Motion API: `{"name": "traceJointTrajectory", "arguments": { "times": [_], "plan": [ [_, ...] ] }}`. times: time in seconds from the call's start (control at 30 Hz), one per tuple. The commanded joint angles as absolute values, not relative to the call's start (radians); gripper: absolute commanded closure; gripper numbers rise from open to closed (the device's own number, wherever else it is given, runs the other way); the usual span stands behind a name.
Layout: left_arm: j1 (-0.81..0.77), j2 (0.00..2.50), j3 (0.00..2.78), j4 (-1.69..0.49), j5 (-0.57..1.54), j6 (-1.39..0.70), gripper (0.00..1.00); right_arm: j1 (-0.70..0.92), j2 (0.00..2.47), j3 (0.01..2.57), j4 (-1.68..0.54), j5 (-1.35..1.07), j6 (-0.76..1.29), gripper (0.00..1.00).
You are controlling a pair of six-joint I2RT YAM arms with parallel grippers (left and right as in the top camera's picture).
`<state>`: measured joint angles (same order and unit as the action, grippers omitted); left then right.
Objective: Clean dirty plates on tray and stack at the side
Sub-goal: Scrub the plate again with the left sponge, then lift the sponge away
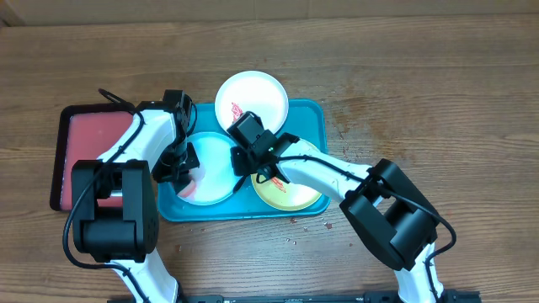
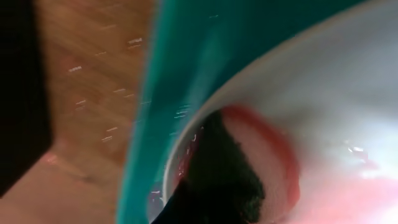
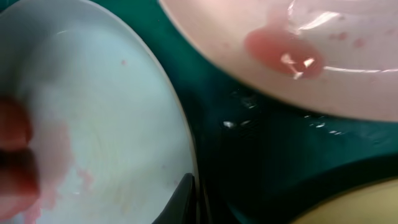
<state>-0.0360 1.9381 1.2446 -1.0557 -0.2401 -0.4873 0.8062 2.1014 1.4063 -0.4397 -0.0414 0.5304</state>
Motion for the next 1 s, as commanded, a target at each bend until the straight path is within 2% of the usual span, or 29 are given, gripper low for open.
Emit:
{"name": "traceJointTrajectory", "arguments": {
  "times": [0.0, 0.2, 0.37, 0.57, 0.73, 0.97],
  "plan": [
    [-0.005, 1.919, 1.28, -1.093, -0.486, -0.618, 0.96, 0.786, 2.085, 1.396, -0.465, 0.022, 0.524, 0.96],
    [-0.005, 1.75, 1.301, -1.09, -0.384, -0.601, 0.96, 0.786, 2.085, 1.402, -0.469, -0.01, 0.498, 0.96],
    [0.017, 1.547, 1.301, -1.077, -0.188, -0.512, 0.96, 0.786, 2.072, 1.425, -0.469, -0.064, 0.443, 0.96],
    [0.166, 1.364, 1.301, -1.12, -0.07, -0.507, 0.96, 0.788, 2.001, 1.448, -0.488, -0.065, 0.437, 0.96],
    [0.303, 1.345, 1.295, -1.179, -0.042, -0.456, 0.95, 0.792, 1.923, 1.456, -0.485, -0.052, 0.416, 0.96],
    [0.341, 1.348, 1.276, -1.176, -0.002, -0.448, 0.96, 0.793, 1.866, 1.457, -0.519, 0.078, 0.317, 0.96]
  ]
}}
